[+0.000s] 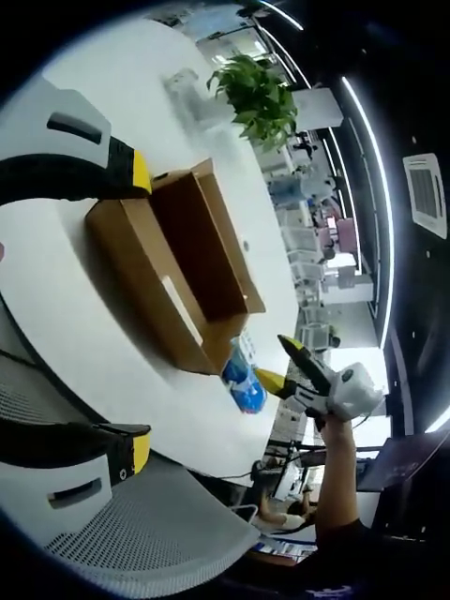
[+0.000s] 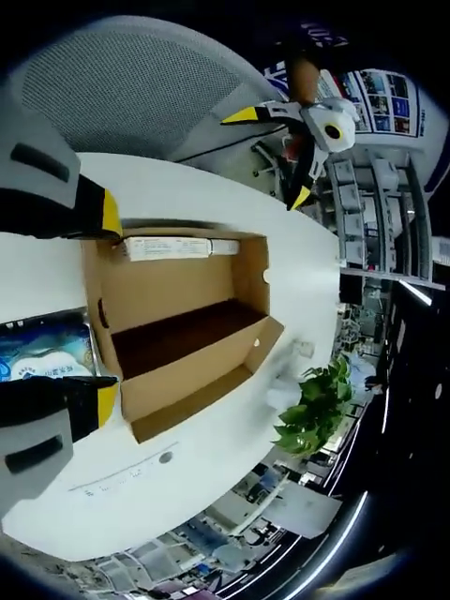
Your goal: Operate the shoe box by opening the lid, removing the specified soft item, and placing it in the target area until the item is outside and the box remains undamaged.
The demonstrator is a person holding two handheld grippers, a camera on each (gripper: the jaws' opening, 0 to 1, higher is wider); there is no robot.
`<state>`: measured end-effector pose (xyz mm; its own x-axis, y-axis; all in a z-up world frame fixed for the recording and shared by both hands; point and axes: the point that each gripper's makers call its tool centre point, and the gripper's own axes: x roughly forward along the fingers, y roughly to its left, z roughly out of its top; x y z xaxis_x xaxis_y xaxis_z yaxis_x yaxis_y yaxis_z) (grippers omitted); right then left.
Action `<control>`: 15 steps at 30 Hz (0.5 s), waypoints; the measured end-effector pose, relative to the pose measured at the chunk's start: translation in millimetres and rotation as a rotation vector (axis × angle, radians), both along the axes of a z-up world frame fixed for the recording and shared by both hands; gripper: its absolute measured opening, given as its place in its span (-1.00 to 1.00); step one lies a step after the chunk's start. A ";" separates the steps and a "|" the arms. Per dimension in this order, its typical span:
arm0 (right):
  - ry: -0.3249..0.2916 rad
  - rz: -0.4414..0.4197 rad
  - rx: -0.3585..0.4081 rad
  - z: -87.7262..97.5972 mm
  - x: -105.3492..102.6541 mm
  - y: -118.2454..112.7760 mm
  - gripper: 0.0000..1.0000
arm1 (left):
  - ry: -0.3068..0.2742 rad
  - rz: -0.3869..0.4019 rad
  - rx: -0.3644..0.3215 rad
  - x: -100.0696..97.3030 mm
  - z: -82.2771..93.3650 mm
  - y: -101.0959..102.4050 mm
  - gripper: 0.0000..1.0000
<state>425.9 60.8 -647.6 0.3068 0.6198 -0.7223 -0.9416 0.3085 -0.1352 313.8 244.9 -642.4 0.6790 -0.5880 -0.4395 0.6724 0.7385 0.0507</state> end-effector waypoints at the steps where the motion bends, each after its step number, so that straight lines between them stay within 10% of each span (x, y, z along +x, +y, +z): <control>1: 0.000 0.009 -0.001 -0.1 0.0 3.6 0.13 | 0.000 0.000 0.001 0.0 -0.1 0.1 0.98; 15: -0.011 0.076 -0.003 -8.0 5.8 36.3 0.09 | -0.006 -0.001 -0.005 0.8 0.3 0.8 0.98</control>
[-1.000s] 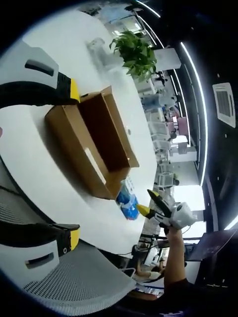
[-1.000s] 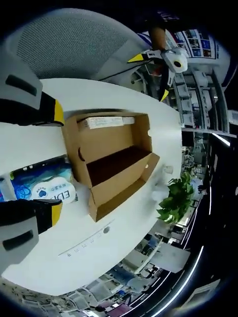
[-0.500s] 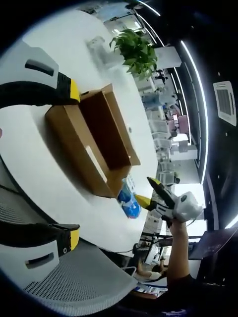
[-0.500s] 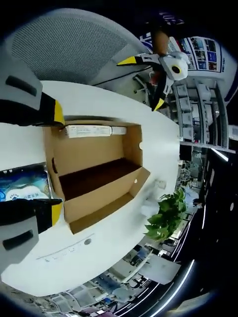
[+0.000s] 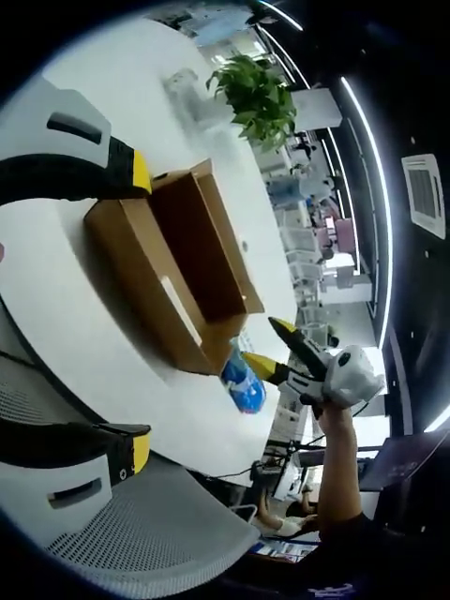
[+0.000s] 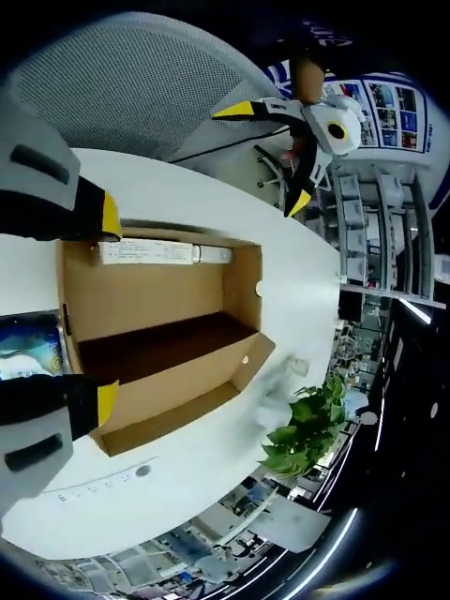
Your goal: Operate the shoe box by opening the lid, removing the specified soft item, and placing it in the target area until the item is outside and the box remains undamaged.
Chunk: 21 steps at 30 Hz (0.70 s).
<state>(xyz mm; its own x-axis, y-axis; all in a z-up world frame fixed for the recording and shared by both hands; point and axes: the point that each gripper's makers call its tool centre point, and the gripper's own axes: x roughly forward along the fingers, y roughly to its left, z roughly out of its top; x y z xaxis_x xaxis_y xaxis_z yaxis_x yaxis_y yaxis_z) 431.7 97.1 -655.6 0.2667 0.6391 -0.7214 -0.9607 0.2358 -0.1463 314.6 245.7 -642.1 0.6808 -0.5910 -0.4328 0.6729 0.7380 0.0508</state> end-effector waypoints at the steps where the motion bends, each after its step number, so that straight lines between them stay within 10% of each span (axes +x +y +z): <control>1: 0.000 0.001 0.002 -0.3 0.3 1.9 0.08 | -0.001 -0.001 -0.001 0.0 0.3 -0.3 0.98; 21: 0.065 0.098 -0.077 -38.9 -5.4 26.0 0.04 | 0.002 -0.001 0.012 -0.7 -2.6 1.1 0.97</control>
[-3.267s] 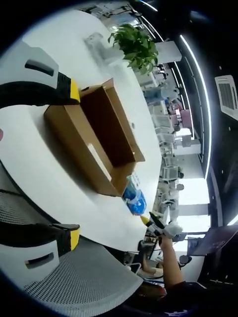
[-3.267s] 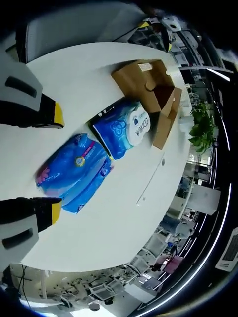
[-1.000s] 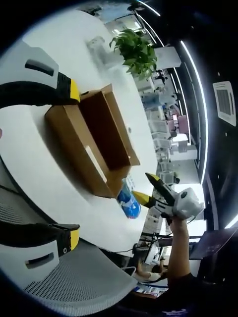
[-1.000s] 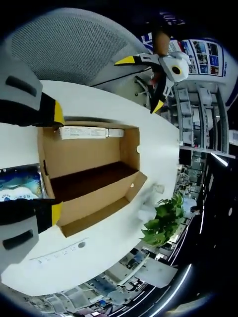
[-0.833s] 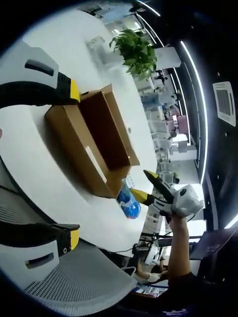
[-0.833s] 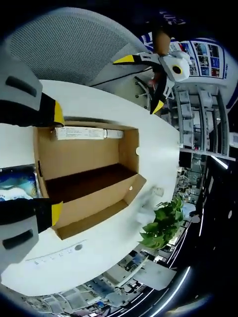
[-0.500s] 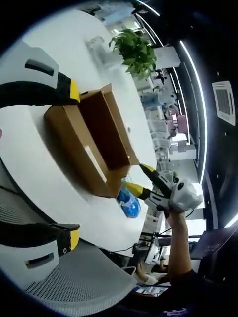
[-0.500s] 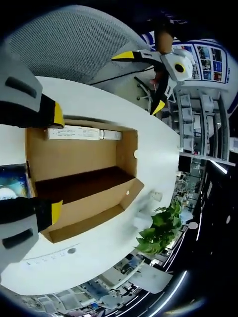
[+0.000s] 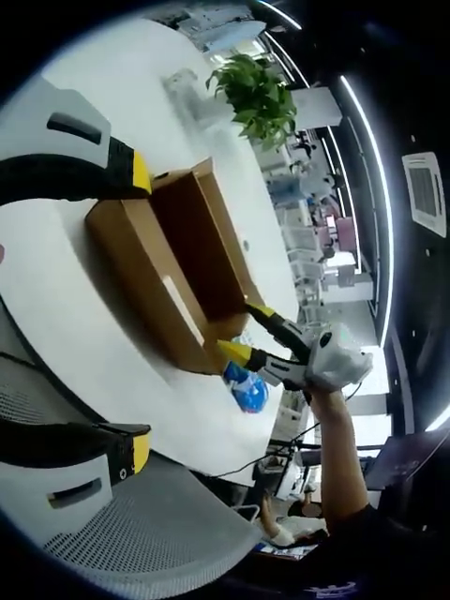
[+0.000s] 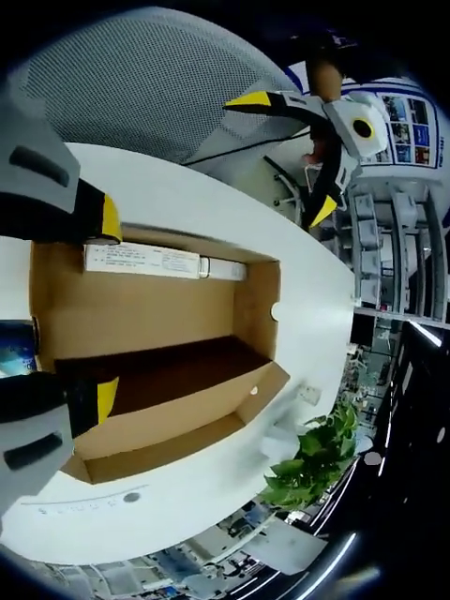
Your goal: Operate the shoe box by opening the lid, removing the specified soft item, and placing it in the target area until the item is outside and the box remains undamaged.
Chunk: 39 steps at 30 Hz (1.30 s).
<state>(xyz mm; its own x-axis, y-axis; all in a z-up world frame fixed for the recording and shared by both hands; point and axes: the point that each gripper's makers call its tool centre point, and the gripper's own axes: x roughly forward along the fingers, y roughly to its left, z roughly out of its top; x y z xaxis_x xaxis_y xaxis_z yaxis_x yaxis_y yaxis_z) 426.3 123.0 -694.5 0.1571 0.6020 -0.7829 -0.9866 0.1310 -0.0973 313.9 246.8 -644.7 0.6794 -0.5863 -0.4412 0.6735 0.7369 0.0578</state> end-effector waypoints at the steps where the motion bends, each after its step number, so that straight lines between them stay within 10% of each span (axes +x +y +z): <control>1: 0.003 0.006 -0.006 -2.5 -0.8 1.0 0.04 | 0.000 0.001 0.000 0.1 -0.1 0.2 0.97; 22: 0.146 0.053 -0.014 -37.8 -8.3 20.9 -0.08 | 0.002 0.016 0.014 2.4 -2.7 4.6 0.93; 39: 0.099 0.042 -0.037 -35.0 2.4 10.5 -0.12 | 0.009 0.009 0.023 1.7 -4.8 3.4 0.92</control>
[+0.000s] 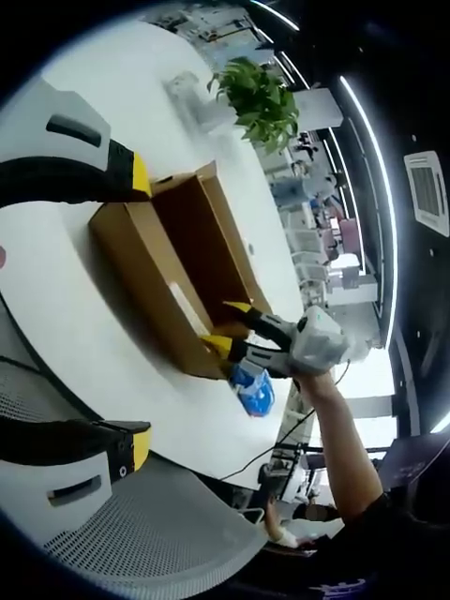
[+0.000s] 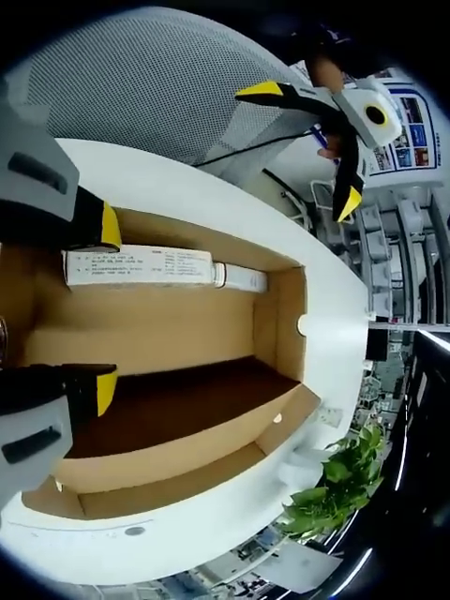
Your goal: Operate the shoe box by opening the lid, removing the specified soft item, and placing it in the target area until the item is outside and the box remains undamaged.
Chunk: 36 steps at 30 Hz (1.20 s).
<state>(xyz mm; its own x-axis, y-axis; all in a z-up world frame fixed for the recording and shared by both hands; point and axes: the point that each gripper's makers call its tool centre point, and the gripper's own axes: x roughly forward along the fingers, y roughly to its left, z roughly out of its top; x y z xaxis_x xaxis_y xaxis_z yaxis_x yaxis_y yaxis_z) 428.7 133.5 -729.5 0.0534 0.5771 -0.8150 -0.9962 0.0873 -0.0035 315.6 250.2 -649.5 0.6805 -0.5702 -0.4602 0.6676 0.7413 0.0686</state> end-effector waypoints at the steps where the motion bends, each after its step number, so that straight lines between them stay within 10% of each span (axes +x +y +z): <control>1: 0.001 0.002 0.000 0.1 -0.7 0.0 -0.13 | 0.000 0.000 0.000 0.1 0.1 -0.1 0.92; 36: -0.032 0.092 0.016 -17.2 -23.3 34.6 -0.69 | 0.000 0.014 0.001 1.7 -1.2 3.7 0.91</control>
<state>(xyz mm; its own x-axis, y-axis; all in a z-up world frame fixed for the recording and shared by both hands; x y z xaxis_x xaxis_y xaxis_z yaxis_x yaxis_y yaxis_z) 405.4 168.1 -746.7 0.0253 0.5936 -0.8043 -0.9994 -0.0039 -0.0343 317.3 253.9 -650.7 0.6885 -0.5597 -0.4613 0.6569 0.7508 0.0694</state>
